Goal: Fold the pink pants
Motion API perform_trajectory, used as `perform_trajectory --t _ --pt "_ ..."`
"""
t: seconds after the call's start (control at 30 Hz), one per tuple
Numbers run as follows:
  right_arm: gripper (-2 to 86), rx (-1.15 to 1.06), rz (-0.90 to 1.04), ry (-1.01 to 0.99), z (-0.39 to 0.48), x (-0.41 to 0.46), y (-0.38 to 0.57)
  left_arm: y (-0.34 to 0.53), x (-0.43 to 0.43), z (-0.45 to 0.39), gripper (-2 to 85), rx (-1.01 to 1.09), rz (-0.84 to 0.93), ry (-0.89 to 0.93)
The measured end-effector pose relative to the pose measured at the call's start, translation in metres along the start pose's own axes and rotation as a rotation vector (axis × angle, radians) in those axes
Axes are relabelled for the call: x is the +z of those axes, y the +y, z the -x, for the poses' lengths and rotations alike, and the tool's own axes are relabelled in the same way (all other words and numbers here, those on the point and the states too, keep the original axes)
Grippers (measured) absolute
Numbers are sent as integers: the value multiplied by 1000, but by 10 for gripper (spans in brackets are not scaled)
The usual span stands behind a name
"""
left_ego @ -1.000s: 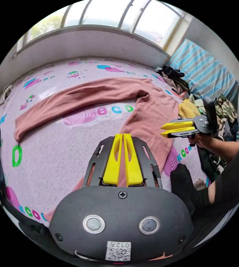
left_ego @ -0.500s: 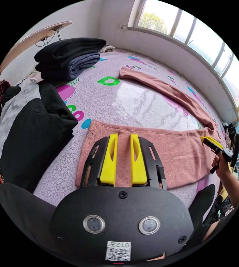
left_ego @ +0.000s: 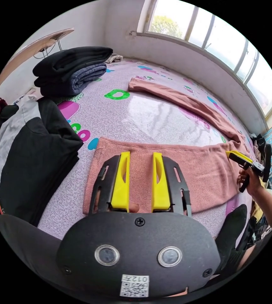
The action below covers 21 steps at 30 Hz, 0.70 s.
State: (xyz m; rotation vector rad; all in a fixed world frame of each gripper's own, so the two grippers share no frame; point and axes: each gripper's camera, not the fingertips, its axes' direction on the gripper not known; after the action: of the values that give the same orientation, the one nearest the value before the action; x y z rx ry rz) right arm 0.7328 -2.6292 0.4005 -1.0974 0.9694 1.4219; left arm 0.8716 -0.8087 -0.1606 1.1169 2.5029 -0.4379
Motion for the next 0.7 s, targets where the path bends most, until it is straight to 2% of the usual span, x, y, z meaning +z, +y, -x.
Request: perform_trajectory --t 0.17,0.27,0.33,0.4,0.47,0.6,0.7 --pt "133 -4 -1 7 -9 2 -4 -12 -10 -1 114 -9 74 63" --pt "133 -8 -3 13 -14 2 -8 -31 -40 -23 113 137 -81 74" --pt "133 -6 -2 10 -19 3 -10 -57 -40 -43 112 219 -125 140" --pt "133 -3 -3 6 -23 3 -12 -103 -18 -76 111 286 -75 292" --pt "132 -5 -4 10 -27 4 -16 -134 4 -109 110 366 -37 345" --pt "132 -2 -4 5 -36 4 -21 -181 42 -190 107 597 -6 276" --pt "132 3 -5 -5 -44 5 -27 -203 64 -229 106 680 17 254"
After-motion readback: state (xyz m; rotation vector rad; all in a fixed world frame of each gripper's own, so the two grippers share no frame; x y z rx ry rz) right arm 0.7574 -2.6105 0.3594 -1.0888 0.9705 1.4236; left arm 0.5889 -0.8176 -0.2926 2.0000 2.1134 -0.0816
